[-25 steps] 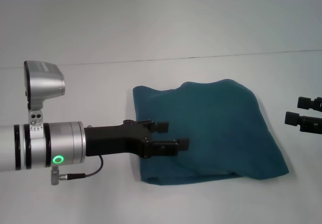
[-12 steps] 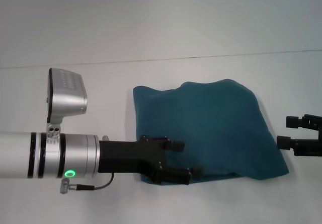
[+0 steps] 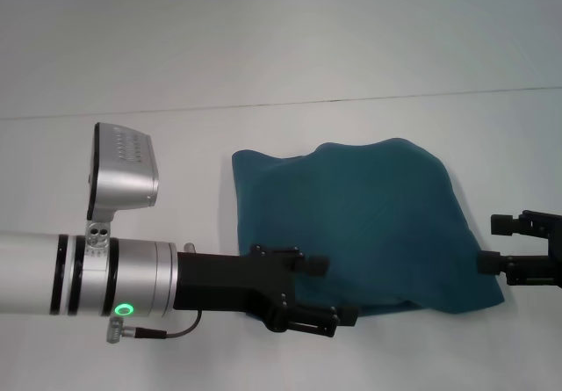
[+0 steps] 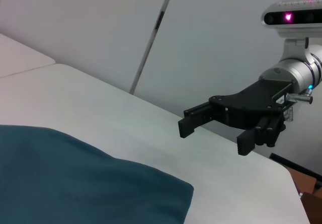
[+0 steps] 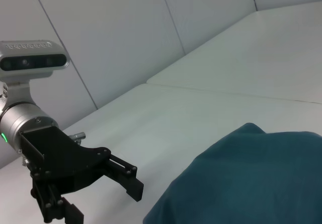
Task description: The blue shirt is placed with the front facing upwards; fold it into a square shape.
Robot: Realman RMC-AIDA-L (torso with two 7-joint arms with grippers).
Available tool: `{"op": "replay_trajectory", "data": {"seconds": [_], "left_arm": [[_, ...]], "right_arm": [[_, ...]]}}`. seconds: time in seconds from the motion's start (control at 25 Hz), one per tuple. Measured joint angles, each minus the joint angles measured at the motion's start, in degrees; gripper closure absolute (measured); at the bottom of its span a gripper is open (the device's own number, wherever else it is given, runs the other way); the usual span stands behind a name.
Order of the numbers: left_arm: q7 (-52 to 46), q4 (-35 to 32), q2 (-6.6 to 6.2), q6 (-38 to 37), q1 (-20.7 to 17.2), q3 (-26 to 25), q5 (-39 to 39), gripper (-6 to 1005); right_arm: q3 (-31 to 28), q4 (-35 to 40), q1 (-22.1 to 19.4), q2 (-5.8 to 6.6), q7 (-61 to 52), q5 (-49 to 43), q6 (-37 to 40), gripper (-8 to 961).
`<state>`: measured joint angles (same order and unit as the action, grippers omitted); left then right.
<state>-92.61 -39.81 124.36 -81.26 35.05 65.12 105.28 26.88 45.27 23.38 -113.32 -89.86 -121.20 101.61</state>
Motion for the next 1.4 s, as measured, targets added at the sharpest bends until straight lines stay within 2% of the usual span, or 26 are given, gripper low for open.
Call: {"op": "replay_trajectory", "data": {"seconds": [1.4], "left_arm": [[-0.3,-0.1,-0.14,-0.2,-0.2,-0.2,0.0,111]], "right_arm": [[0.0,-0.4,0.5,-0.15,-0.1,0.0,0.0,8]]}}
